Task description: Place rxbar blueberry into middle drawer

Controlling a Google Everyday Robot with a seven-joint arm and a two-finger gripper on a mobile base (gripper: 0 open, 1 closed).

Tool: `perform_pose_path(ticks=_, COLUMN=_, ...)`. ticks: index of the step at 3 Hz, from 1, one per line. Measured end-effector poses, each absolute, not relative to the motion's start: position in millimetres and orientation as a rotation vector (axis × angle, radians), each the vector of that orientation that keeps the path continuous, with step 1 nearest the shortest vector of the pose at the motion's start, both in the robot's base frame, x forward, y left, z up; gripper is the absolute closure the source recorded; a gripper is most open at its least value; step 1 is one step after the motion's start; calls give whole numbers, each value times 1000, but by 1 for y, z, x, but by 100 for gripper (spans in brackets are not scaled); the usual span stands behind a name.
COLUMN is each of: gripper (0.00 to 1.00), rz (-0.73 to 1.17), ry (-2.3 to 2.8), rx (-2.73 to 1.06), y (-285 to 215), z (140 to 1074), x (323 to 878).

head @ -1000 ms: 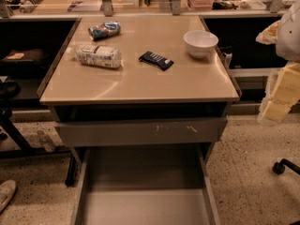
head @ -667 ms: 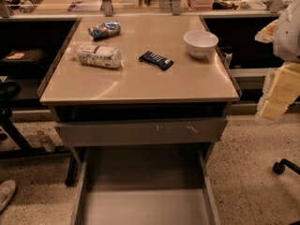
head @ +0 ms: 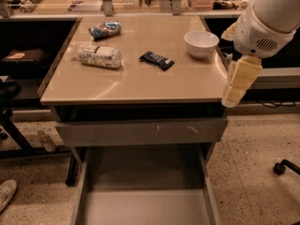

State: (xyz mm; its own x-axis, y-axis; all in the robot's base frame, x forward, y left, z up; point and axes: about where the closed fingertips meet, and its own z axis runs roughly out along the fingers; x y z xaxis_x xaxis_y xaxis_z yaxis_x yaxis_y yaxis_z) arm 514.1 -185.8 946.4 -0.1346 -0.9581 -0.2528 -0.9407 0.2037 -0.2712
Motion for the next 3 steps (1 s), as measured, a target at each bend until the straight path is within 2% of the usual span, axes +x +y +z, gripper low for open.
perform_pose_path(ticks=1, gripper=0, rz=-4, ry=2046, rx=-1782, y=-172, z=936, x=543)
perform_pose_path(ticks=3, gripper=0, rz=238, ry=1877, rx=-1660, y=-158, z=926, x=598)
